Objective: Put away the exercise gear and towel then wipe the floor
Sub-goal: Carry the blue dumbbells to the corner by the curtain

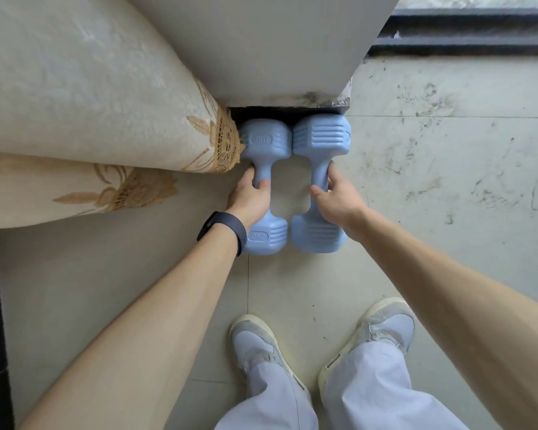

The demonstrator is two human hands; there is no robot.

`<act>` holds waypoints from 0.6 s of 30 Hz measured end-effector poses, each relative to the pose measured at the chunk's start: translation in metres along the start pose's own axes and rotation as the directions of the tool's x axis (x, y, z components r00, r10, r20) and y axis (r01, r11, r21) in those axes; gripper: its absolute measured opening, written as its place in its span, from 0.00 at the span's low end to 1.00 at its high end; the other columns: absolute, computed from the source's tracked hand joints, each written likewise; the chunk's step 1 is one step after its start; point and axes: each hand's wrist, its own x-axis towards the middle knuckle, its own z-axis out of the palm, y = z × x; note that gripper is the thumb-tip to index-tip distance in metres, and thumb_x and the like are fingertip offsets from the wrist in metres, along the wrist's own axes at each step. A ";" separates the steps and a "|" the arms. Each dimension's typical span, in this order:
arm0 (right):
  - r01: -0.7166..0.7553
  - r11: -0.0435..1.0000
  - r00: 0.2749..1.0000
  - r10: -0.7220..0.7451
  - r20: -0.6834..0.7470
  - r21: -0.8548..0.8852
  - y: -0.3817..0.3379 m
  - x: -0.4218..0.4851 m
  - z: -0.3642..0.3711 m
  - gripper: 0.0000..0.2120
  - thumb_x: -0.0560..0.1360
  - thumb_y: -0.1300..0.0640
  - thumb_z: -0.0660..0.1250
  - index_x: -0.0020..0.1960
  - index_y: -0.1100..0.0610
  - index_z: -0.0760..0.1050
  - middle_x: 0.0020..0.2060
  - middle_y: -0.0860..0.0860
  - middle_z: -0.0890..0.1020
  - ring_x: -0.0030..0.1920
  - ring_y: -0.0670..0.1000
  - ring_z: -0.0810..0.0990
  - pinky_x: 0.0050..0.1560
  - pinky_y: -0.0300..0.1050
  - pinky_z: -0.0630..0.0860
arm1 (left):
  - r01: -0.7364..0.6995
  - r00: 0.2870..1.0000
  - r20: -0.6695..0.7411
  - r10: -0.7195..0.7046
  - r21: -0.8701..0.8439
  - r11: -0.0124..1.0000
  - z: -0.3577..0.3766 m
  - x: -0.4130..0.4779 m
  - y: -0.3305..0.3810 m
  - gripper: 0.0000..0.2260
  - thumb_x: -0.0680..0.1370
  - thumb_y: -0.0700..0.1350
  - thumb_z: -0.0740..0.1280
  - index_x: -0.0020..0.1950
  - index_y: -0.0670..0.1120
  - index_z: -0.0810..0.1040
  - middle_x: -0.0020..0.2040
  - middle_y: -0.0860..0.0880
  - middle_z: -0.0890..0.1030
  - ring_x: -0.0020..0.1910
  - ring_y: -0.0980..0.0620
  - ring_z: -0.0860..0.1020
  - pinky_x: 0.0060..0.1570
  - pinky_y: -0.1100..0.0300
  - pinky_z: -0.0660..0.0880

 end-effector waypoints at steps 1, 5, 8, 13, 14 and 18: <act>-0.029 0.999 0.999 0.030 0.028 -0.029 -0.002 -0.006 -0.001 0.34 0.77 0.59 0.60 0.79 0.42 0.53 0.61 0.49 0.77 0.60 0.55 0.77 0.66 0.53 0.72 | 0.001 1.000 0.013 -0.001 0.048 0.999 0.000 -0.007 0.002 0.24 0.82 0.47 0.59 0.78 0.54 0.60 0.71 0.47 0.72 0.68 0.42 0.71 0.66 0.53 0.69; -0.084 0.965 0.984 0.120 0.133 -0.248 -0.019 -0.046 -0.012 0.39 0.75 0.63 0.58 0.80 0.43 0.46 0.72 0.55 0.69 0.67 0.61 0.73 0.67 0.52 0.71 | -0.059 0.996 0.084 0.035 0.301 0.952 -0.007 -0.049 0.015 0.26 0.80 0.46 0.60 0.78 0.51 0.58 0.71 0.41 0.70 0.68 0.39 0.70 0.65 0.51 0.68; -0.063 0.944 0.970 0.134 0.203 -0.324 -0.028 -0.087 -0.015 0.37 0.76 0.59 0.62 0.81 0.49 0.49 0.73 0.56 0.69 0.66 0.58 0.74 0.60 0.46 0.73 | -0.128 0.986 0.149 0.069 0.436 0.891 -0.015 -0.092 0.026 0.25 0.80 0.46 0.60 0.78 0.49 0.60 0.73 0.40 0.67 0.71 0.41 0.67 0.67 0.53 0.65; -0.099 0.936 0.986 0.139 0.095 -0.337 -0.039 -0.125 -0.021 0.33 0.79 0.50 0.63 0.79 0.55 0.54 0.73 0.57 0.69 0.70 0.59 0.71 0.64 0.48 0.69 | -0.135 0.987 0.149 0.066 0.529 0.838 -0.035 -0.134 0.034 0.25 0.79 0.50 0.63 0.75 0.51 0.63 0.73 0.45 0.67 0.70 0.42 0.67 0.65 0.51 0.68; -0.103 0.935 0.987 0.137 0.079 -0.339 -0.038 -0.121 -0.022 0.33 0.79 0.49 0.63 0.79 0.56 0.54 0.73 0.57 0.70 0.69 0.60 0.72 0.64 0.48 0.69 | -0.127 0.989 0.131 0.066 0.540 0.832 -0.037 -0.132 0.033 0.25 0.78 0.50 0.64 0.75 0.50 0.64 0.72 0.45 0.67 0.70 0.42 0.68 0.64 0.51 0.68; -0.109 0.944 0.992 0.125 0.032 -0.312 -0.024 -0.088 -0.012 0.35 0.79 0.45 0.63 0.79 0.55 0.53 0.71 0.57 0.72 0.68 0.61 0.73 0.61 0.48 0.70 | -0.075 0.997 0.069 0.045 0.529 0.845 -0.033 -0.096 0.017 0.26 0.78 0.52 0.65 0.74 0.48 0.63 0.70 0.42 0.69 0.68 0.39 0.69 0.63 0.50 0.69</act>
